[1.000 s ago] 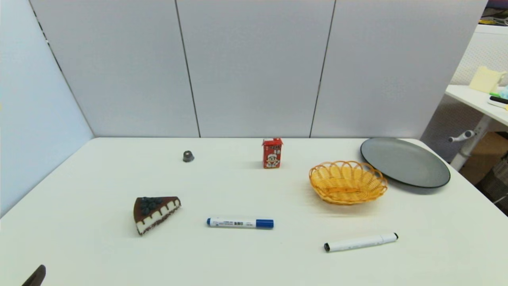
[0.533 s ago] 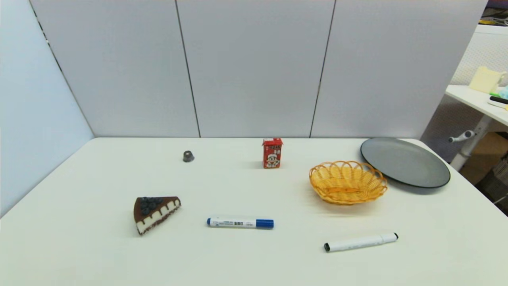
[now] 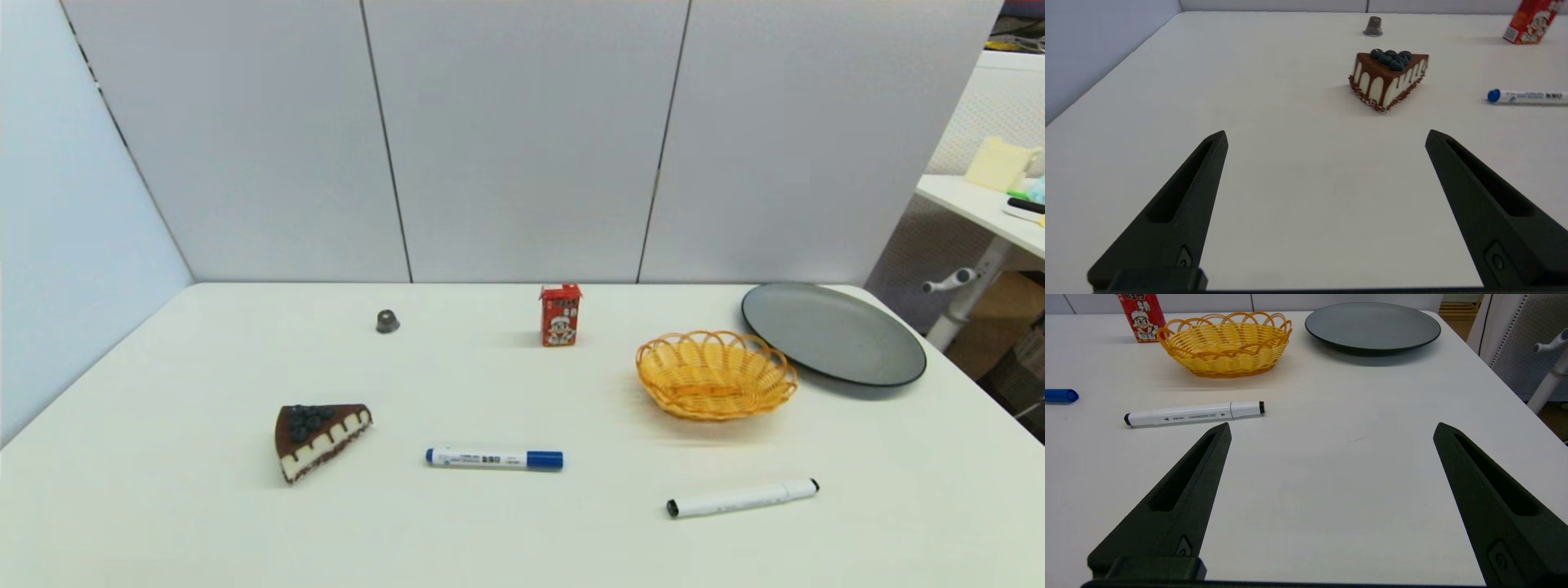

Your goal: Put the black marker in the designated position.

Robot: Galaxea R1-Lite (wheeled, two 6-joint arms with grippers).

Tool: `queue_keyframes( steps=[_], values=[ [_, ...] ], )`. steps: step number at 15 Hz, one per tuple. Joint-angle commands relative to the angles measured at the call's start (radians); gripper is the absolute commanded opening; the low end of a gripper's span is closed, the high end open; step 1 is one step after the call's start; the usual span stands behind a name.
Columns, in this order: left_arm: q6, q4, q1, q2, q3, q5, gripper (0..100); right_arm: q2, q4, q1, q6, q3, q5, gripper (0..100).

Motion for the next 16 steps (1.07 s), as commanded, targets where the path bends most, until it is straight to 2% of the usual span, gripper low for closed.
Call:
queue_keyframes(
  steps=[1, 16],
  values=[
    [-0.008, -0.001, 0.000, 0.000, 0.000, 0.006, 100, 0.001, 0.000, 0.000, -0.001, 0.000, 0.000, 100],
    [-0.008, -0.001, 0.000, 0.000, 0.000, 0.006, 100, 0.001, 0.000, 0.000, -0.002, 0.000, 0.000, 100]
  ],
)
